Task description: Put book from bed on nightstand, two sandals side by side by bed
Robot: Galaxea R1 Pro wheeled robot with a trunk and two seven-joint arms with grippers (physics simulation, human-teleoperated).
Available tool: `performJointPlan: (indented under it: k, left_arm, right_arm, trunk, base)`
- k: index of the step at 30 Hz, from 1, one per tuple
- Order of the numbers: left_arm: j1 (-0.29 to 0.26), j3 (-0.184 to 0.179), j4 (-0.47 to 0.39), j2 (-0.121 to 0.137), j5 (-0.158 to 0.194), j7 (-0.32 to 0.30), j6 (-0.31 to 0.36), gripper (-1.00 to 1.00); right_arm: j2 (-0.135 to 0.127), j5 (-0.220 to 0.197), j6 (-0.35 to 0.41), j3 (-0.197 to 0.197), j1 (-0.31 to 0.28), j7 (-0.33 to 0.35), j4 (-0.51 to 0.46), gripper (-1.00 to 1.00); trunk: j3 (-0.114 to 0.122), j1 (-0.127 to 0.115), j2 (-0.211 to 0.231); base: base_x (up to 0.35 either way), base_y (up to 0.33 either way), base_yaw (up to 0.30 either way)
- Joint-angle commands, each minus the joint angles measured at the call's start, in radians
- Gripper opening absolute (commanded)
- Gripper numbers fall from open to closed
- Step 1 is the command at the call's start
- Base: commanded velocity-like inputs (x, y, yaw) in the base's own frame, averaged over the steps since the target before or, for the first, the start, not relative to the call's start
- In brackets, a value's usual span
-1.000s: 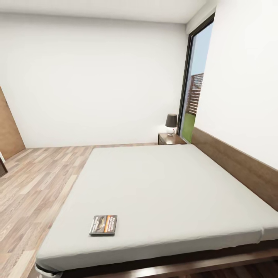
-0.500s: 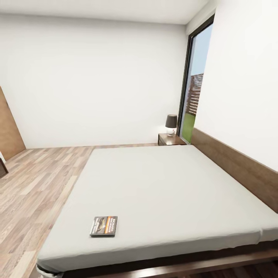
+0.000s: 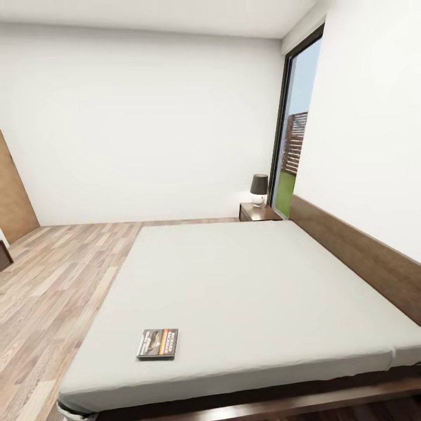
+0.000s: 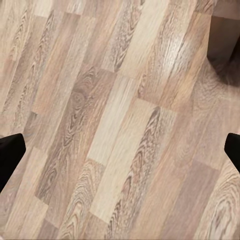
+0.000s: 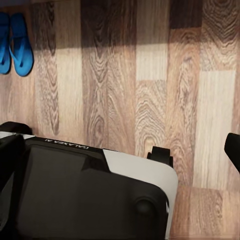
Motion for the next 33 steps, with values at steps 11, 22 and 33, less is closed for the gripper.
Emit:
performJointPlan:
  k: [11, 22, 33]
  left_arm:
    - [-0.001, 0.0, 0.001, 0.0, 0.01, -0.007, -0.006, 1.0]
    - [-0.001, -0.001, 0.001, -0.005, 0.01, -0.007, -0.027, 1.0]
    - [-0.001, -0.001, 0.002, -0.007, 0.01, -0.007, -0.032, 1.0]
  right_arm:
    - [-0.001, 0.009, 0.004, -0.009, 0.029, 0.004, -0.012, 1.0]
    - [0.004, 0.007, 0.005, -0.01, 0.032, -0.006, -0.018, 1.0]
    - [0.012, 0.008, 0.005, -0.007, 0.032, -0.016, -0.017, 1.0]
  trunk:
    - [0.024, -0.031, 0.055]
    - [0.024, -0.031, 0.055]
    - [0.022, -0.031, 0.055]
  base:
    - [0.0, 0.0, 0.0]
    - [0.0, 0.0, 0.0]
    - [0.0, 0.097, 0.079]
